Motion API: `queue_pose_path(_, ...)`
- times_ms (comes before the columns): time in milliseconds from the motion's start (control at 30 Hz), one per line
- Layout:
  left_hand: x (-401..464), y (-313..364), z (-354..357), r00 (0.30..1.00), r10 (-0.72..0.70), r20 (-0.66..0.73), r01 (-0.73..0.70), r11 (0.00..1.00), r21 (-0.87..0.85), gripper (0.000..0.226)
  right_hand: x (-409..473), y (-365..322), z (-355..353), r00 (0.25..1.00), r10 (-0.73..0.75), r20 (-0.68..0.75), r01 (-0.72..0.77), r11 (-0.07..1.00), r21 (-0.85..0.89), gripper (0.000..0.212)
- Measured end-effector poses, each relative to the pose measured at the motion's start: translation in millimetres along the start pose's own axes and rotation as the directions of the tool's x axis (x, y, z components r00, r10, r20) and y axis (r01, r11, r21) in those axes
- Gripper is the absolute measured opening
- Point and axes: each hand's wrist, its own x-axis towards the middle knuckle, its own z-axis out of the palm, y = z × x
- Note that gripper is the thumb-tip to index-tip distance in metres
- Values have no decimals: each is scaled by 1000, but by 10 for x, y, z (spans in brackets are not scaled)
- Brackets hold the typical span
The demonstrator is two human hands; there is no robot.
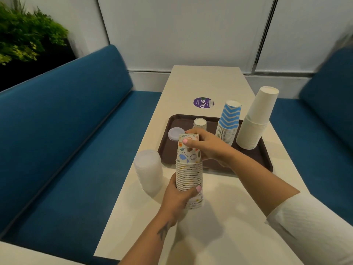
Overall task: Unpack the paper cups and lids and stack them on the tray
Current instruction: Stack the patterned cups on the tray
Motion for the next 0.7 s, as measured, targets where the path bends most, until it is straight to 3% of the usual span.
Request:
queue_pose_path(200,11,31,-18,990,-86,109,88,996,-19,92,-43,30,5,999,38,19,-39,997,60,31)
queue_pose_path(333,9,126,1,988,-75,132,75,997,3,89,-40,33,10,997,70,13,-71,995,76,15)
queue_pose_path(500,-35,275,63,998,-58,23,59,996,-60,72,-17,12,6,996,74,-41,-71,994,88,19)
queue_pose_path(700,-50,326,-3,998,-45,39,46,998,-33,72,70,-130,-102,981,99,-167,-90,994,59,33)
